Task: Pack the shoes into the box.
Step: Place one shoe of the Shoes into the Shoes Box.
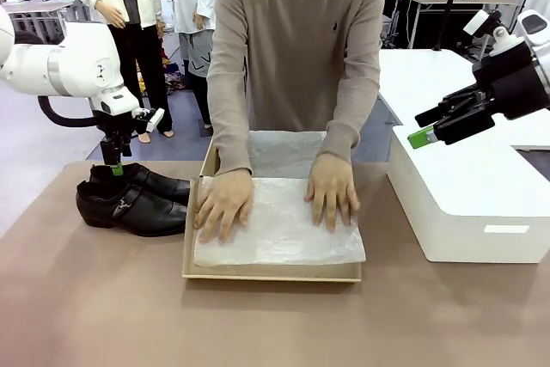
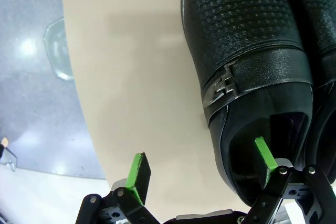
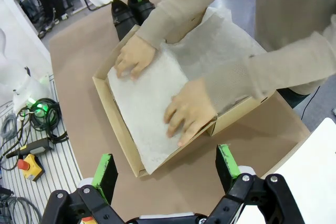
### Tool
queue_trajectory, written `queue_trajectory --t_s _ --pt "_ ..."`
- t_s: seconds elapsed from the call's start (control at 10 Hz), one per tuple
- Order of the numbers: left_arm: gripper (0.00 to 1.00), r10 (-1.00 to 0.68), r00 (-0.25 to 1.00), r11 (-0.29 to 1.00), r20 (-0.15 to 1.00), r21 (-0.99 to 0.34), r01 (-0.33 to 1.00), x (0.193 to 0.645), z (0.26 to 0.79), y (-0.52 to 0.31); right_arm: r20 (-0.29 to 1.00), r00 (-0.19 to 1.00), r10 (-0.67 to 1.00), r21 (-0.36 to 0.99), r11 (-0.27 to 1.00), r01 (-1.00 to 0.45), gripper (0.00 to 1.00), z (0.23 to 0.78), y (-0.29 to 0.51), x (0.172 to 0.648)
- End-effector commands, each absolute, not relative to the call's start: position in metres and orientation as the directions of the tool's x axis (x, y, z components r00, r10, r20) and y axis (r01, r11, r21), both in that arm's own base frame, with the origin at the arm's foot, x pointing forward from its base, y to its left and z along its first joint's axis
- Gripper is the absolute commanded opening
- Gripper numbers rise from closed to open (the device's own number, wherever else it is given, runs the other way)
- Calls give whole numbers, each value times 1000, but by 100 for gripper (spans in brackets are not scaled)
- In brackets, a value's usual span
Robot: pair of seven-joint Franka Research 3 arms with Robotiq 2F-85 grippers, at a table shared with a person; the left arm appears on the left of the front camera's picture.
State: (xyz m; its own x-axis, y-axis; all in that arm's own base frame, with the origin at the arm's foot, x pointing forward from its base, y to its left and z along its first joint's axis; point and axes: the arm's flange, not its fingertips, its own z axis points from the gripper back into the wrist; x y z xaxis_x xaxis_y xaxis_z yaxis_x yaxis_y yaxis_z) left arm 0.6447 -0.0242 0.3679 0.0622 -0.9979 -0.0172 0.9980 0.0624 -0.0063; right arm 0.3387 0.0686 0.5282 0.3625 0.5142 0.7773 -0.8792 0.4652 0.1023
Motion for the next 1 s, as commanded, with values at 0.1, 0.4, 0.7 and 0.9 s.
queue_trajectory --t_s 0.1,0.4,0.7,0.9 --pt "100 -998 66 67 -24 -41 997 652 365 -23 796 330 507 86 445 -891 100 528 69 344" --pt "100 -997 68 69 -21 -67 995 651 357 -22 796 330 507 86 445 -891 100 528 69 344" --pt "84 -998 60 60 -2 -117 991 650 353 -22 796 330 507 86 445 -891 100 528 69 344" --pt "46 -998 67 66 8 -124 990 649 353 -22 796 330 507 86 445 -891 100 528 69 344"
